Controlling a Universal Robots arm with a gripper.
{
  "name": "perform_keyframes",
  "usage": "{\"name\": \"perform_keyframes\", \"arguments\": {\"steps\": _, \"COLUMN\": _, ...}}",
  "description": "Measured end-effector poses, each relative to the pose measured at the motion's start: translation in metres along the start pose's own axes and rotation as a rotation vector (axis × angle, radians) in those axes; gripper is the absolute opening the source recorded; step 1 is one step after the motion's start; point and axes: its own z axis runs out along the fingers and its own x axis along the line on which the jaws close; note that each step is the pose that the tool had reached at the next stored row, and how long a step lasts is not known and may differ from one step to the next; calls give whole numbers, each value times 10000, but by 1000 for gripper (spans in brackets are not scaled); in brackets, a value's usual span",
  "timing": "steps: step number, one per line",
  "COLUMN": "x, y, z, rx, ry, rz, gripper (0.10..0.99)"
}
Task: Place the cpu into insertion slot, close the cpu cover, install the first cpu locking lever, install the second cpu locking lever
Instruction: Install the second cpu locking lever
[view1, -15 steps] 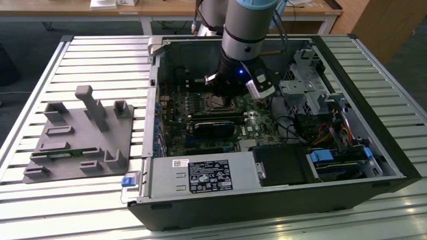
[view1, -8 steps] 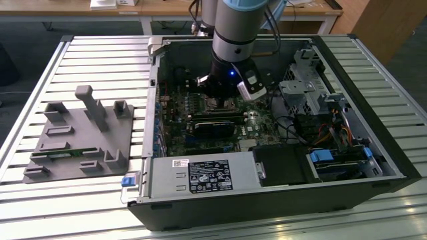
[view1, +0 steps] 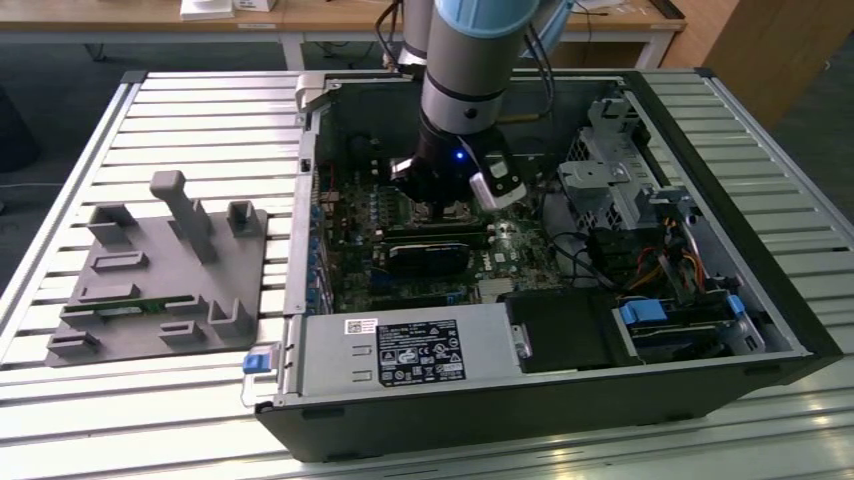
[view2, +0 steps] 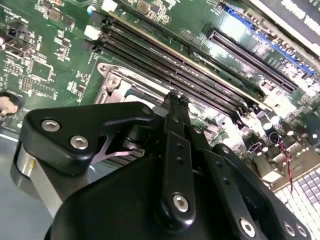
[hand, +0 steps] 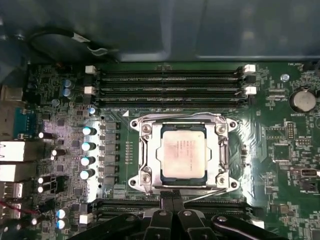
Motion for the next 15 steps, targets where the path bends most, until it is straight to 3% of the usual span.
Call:
{"name": "perform_keyframes", "arguments": {"steps": 3, "x": -1, "y": -35, "z": -2, "rx": -385, "ry": 4, "rz": -18, "gripper": 106}}
{"name": "perform_keyframes", "arguments": {"steps": 6, "x": 6, "y": -81, "z": -8, "rx": -572, "ry": 8, "rz": -27, "gripper": 106}}
{"name": "perform_keyframes", "arguments": {"steps": 8, "x": 21, "y": -113, "z": -12, "rx": -616, "ry": 8, "rz": -27, "gripper": 106}}
{"name": "perform_keyframes", "arguments": {"steps": 15, "x": 105, "y": -157, "z": -11, "rx": -622, "ry": 9, "rz": -30, "gripper": 106}}
